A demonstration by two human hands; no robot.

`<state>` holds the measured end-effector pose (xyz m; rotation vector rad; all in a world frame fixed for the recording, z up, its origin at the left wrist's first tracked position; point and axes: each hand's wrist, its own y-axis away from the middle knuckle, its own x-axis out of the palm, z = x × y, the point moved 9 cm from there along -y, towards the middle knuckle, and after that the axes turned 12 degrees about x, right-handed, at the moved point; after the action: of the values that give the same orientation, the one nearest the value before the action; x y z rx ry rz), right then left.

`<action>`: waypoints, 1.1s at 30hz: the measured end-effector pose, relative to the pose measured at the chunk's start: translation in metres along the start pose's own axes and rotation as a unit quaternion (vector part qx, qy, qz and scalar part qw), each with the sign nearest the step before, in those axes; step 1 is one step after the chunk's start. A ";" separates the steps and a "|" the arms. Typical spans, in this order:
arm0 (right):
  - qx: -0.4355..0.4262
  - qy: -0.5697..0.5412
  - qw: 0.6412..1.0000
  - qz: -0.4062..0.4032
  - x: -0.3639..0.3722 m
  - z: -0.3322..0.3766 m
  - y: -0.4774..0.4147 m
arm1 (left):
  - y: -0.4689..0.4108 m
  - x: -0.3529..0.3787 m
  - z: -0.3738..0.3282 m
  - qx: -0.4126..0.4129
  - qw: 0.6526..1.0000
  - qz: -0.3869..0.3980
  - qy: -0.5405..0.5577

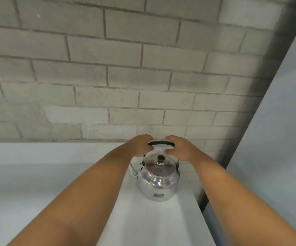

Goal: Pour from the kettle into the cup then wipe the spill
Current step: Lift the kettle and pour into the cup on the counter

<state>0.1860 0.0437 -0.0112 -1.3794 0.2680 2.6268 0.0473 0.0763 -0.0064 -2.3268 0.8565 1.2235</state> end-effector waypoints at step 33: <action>-0.137 -0.214 0.965 -0.066 -0.035 0.154 0.194 | 0.329 -0.037 0.102 -0.023 0.961 -0.175 0.211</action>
<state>0.0393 -0.1105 0.1197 -0.8132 -0.2419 2.8331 -0.2493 -0.0974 -0.0462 -2.6783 0.5031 0.6170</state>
